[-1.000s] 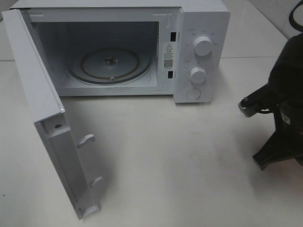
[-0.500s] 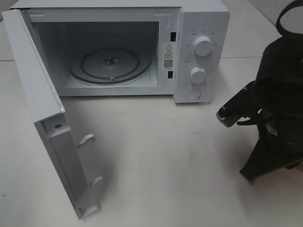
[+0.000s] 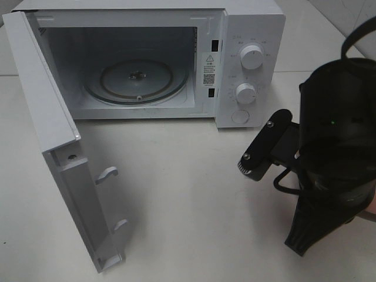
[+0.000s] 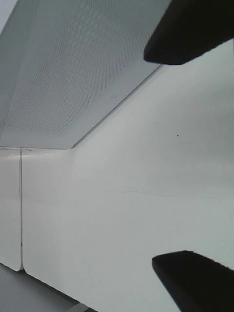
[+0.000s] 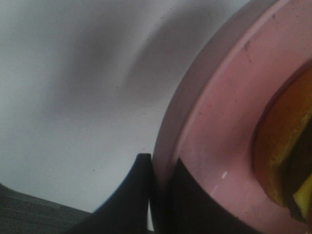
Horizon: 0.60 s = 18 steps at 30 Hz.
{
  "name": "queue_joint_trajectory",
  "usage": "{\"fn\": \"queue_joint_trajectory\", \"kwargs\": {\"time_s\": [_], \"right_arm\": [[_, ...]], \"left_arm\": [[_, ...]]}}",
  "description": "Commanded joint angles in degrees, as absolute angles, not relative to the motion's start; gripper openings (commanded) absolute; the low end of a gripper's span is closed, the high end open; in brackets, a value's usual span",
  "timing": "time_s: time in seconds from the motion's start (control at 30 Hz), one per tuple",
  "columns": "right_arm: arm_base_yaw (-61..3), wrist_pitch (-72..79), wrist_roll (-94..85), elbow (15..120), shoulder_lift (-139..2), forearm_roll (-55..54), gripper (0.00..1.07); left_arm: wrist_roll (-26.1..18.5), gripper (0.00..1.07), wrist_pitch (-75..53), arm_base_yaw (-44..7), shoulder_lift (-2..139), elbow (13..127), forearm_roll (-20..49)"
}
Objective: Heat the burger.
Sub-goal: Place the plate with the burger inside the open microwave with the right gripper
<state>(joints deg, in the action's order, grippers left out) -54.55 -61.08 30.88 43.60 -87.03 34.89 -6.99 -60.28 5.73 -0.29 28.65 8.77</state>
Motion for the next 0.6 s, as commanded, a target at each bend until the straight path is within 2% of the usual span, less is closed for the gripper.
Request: {"fn": "queue_joint_trajectory", "kwargs": {"time_s": [0.03,0.33,0.6], "right_arm": [[-57.35,-63.60,29.05,43.43,-86.63,38.73,0.00],[-64.52,-63.31,26.13,43.43,-86.63,40.51,0.00],[-67.61,-61.48,24.98,43.43,-86.63,42.00,0.00]], "left_arm": [[-6.99,0.98,-59.53,5.79,-1.43,28.48,8.71],[-6.99,0.98,-59.53,5.79,-1.43,28.48,8.71],[-6.99,0.98,-59.53,5.79,-1.43,28.48,8.71]]}}
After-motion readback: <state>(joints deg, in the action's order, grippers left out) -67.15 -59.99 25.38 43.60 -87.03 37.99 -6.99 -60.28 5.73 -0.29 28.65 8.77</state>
